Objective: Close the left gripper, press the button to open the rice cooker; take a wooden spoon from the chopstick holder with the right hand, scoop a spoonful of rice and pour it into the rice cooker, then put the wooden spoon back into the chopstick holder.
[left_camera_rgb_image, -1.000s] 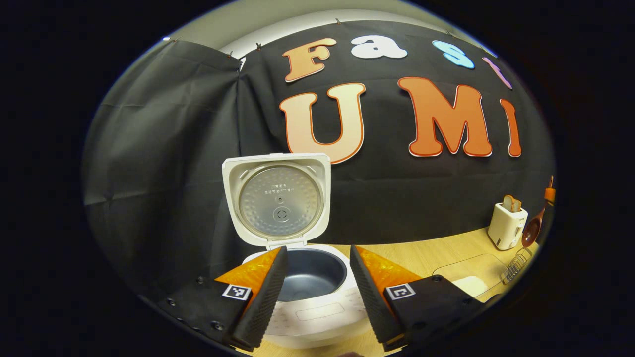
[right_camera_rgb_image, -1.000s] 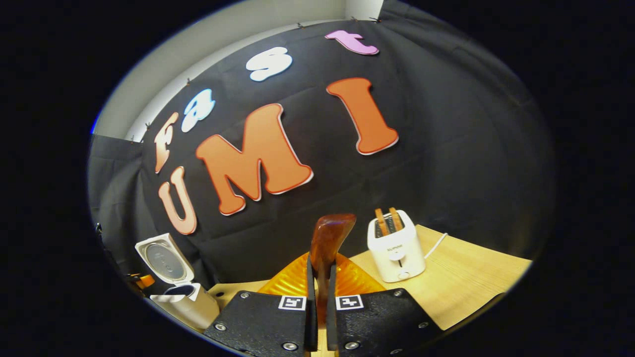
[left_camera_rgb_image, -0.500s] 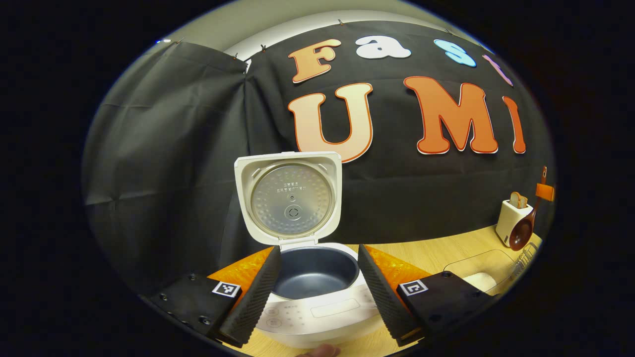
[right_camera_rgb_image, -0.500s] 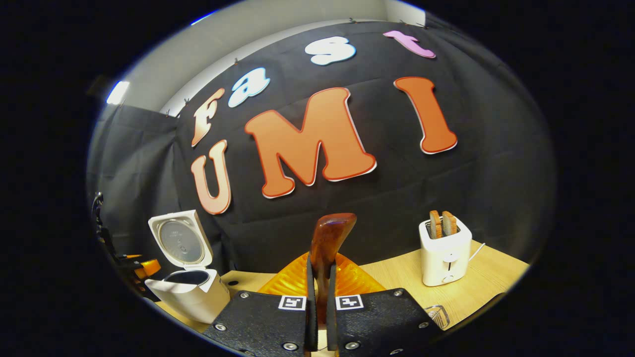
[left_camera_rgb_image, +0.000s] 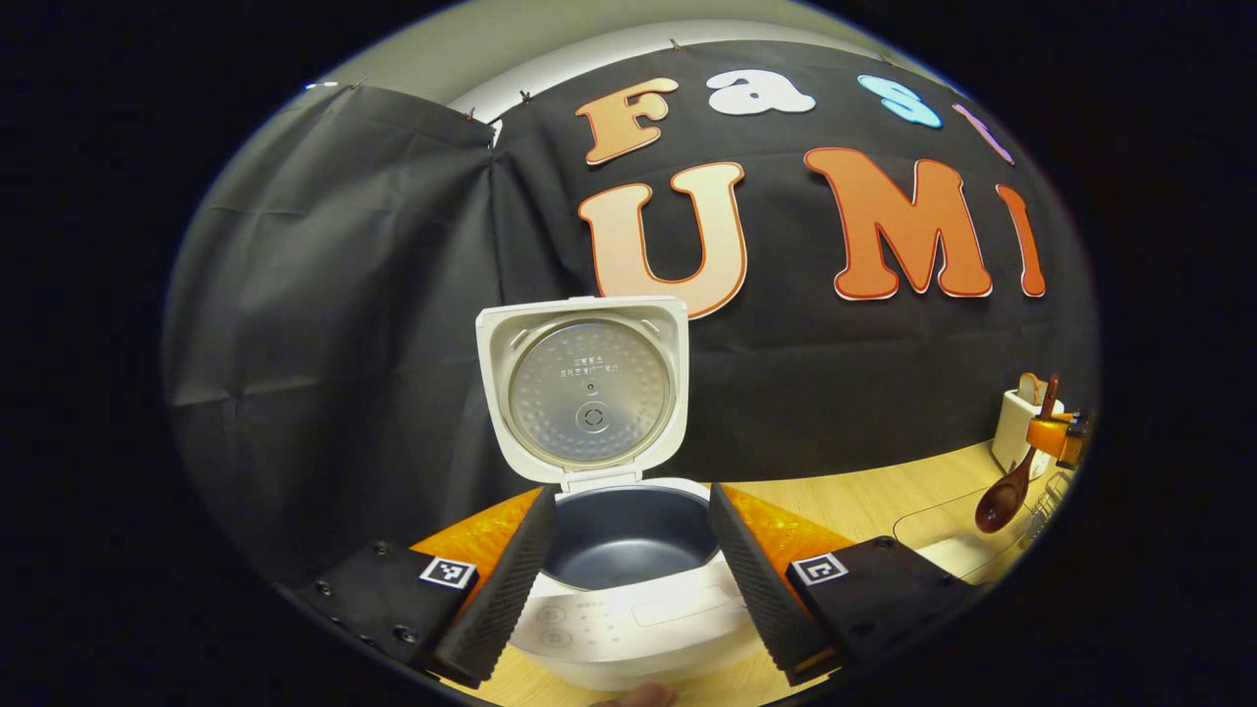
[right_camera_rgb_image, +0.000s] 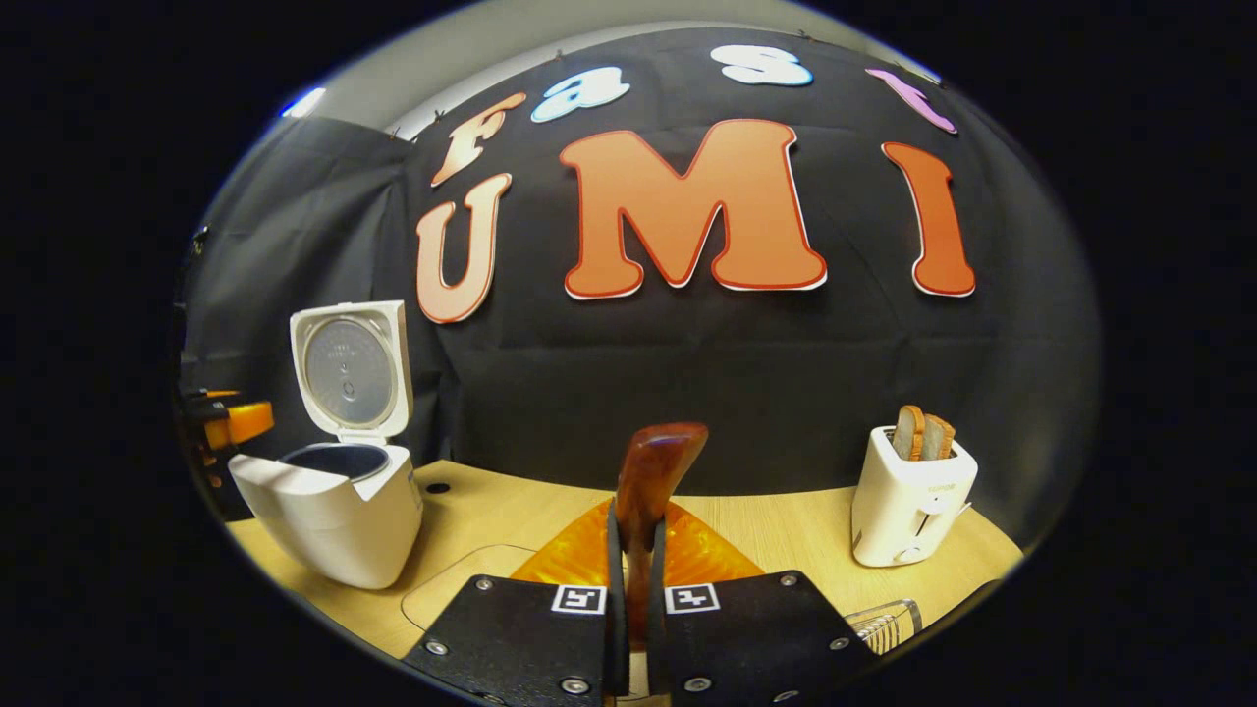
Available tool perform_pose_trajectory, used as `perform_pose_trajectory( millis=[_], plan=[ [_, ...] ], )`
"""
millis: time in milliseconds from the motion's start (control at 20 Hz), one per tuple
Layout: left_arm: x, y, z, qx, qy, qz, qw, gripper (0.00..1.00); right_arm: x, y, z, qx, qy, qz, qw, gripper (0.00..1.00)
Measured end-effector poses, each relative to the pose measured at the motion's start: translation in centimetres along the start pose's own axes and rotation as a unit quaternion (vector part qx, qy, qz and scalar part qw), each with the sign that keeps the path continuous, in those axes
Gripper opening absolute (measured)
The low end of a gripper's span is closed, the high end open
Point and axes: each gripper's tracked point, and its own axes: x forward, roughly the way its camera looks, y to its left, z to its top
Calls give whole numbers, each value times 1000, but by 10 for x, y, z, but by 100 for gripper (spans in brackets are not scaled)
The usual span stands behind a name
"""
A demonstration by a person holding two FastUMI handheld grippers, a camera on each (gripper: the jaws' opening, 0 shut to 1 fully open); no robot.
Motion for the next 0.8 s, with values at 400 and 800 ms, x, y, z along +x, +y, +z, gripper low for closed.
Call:
perform_pose_trajectory(
  millis=[400, 800],
  plan=[
    [4, 5, -11, -3, 12, 8, 1000, 100, 8, 20, -41, -55, 46, -4, 997, 7],
    [3, 12, -23, -22, 20, 12, 999, 98, -8, 51, -63, 9, 67, 1, 998, 7]
  ],
)
